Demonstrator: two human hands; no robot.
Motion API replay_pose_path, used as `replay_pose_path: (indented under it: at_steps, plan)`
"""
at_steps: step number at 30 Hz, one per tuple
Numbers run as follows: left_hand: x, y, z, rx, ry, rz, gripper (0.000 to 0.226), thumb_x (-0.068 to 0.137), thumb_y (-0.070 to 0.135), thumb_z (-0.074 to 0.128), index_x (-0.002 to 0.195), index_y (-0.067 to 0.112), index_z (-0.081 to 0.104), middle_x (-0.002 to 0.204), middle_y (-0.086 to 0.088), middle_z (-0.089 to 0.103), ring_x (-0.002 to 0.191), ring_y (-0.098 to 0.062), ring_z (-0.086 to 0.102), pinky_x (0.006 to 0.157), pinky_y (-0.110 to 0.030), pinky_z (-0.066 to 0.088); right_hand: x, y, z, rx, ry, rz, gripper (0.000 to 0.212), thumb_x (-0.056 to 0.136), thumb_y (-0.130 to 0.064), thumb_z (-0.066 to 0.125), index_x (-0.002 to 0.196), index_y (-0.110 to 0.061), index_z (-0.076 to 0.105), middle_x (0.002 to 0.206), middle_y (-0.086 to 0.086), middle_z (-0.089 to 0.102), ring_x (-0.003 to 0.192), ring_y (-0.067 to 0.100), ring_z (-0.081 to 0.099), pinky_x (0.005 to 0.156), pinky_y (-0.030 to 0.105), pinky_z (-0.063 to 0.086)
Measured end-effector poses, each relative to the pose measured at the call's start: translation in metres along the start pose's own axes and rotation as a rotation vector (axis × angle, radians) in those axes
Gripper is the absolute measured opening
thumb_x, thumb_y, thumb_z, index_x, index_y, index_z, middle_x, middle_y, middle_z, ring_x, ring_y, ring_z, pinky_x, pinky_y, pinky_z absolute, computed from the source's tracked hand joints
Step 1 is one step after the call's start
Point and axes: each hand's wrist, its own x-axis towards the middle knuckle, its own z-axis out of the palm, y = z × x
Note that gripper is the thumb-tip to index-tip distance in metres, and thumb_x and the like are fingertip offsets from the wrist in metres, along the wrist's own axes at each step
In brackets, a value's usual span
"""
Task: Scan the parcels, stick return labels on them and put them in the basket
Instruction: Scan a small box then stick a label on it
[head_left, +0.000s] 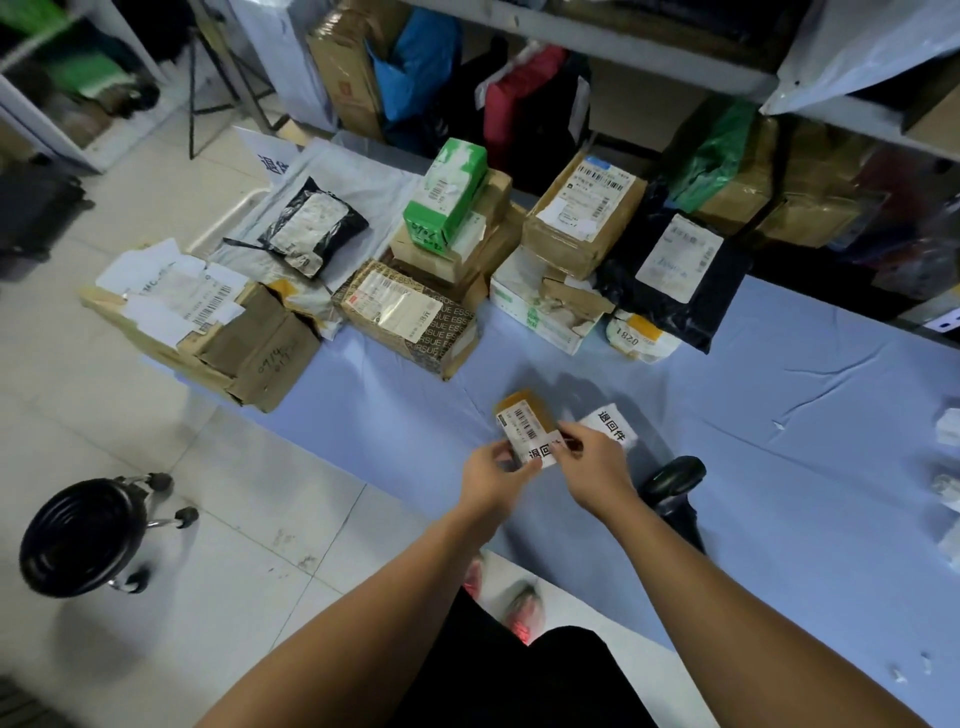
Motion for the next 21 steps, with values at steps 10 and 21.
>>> replay_pose_path:
  at_steps: [10,21]
  plan:
    - [-0.035,-0.004,-0.05,-0.041,0.149,0.095,0.036,0.089,0.021,0.068,0.124,0.027,0.068,0.112,0.007,0.065,0.059,-0.001,0.055,0.057,-0.013,0.043,-0.033,-0.035,0.016,0.138,-0.017,-0.21,0.024,0.088,-0.013,0.07,0.111,-0.016,0.074,0.1,-0.001,0.077,0.081,0.006,0.068,0.081,0.03,0.057]
    - [-0.09,-0.034,-0.188,-0.278,0.303,0.156,0.045,0.093,0.016,0.067,0.136,0.023,0.058,0.104,0.019,0.068,0.059,0.004,0.057,0.054,-0.009,0.045,-0.09,-0.144,0.1,0.242,-0.095,-0.377,0.022,0.087,-0.017,0.072,0.109,-0.019,0.074,0.09,-0.012,0.072,0.081,0.002,0.069,0.077,0.024,0.057]
